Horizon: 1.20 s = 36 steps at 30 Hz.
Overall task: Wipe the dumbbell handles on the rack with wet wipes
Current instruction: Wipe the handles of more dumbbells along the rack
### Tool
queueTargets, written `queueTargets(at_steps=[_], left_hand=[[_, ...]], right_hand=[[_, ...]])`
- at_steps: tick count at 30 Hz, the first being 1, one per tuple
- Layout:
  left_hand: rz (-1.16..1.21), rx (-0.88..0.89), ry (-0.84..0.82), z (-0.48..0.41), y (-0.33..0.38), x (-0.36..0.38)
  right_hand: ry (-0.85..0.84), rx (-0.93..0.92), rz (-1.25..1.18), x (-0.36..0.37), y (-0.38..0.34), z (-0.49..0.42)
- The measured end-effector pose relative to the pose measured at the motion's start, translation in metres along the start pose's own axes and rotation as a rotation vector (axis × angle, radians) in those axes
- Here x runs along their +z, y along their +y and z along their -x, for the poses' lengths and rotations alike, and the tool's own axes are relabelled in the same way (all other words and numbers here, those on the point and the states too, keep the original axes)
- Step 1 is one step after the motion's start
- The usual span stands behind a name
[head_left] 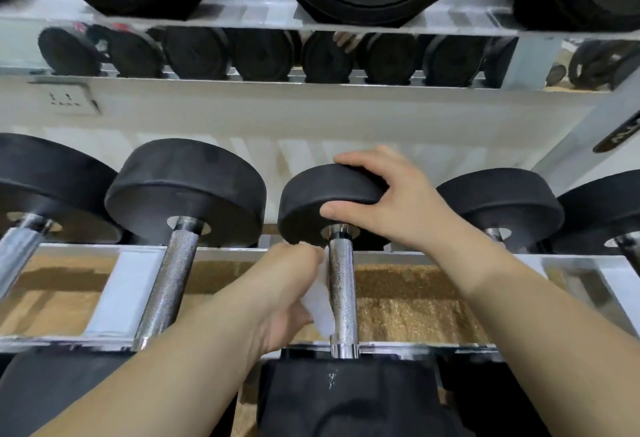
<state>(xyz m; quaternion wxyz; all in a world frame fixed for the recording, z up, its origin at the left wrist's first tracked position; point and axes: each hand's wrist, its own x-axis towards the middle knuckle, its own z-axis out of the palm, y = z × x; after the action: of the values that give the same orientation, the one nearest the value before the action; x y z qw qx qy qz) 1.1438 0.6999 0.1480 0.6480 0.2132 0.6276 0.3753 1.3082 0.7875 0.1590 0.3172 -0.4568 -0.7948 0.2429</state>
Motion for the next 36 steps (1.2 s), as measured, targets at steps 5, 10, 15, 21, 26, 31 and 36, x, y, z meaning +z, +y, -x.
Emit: queueTargets(at_steps=[5,10,15,21,26,31,36], left_hand=[[0.251,-0.029,-0.052,-0.007,0.007,0.003],[0.166,-0.063,-0.157,-0.011,-0.005,0.011],[0.000,-0.181,-0.253,-0.019,-0.011,0.003],[0.371,-0.073,-0.184,-0.024,0.008,0.007],[-0.085,-0.030,-0.308,-0.011,-0.008,0.010],[-0.160,0.010,-0.285,-0.007,0.001,0.010],[0.071,0.054,-0.161,-0.017,0.001,0.015]], right_hand=[[-0.017,0.022,-0.055,-0.002,-0.001,-0.007],[-0.096,0.036,-0.134,-0.012,0.000,-0.010],[-0.168,0.016,-0.188,-0.022,0.007,-0.005],[-0.182,-0.006,-0.205,-0.022,0.014,-0.005],[-0.178,-0.001,-0.170,-0.021,0.013,-0.005],[-0.192,0.001,-0.181,-0.020,0.015,-0.004],[-0.208,0.010,-0.179,-0.023,0.016,-0.006]])
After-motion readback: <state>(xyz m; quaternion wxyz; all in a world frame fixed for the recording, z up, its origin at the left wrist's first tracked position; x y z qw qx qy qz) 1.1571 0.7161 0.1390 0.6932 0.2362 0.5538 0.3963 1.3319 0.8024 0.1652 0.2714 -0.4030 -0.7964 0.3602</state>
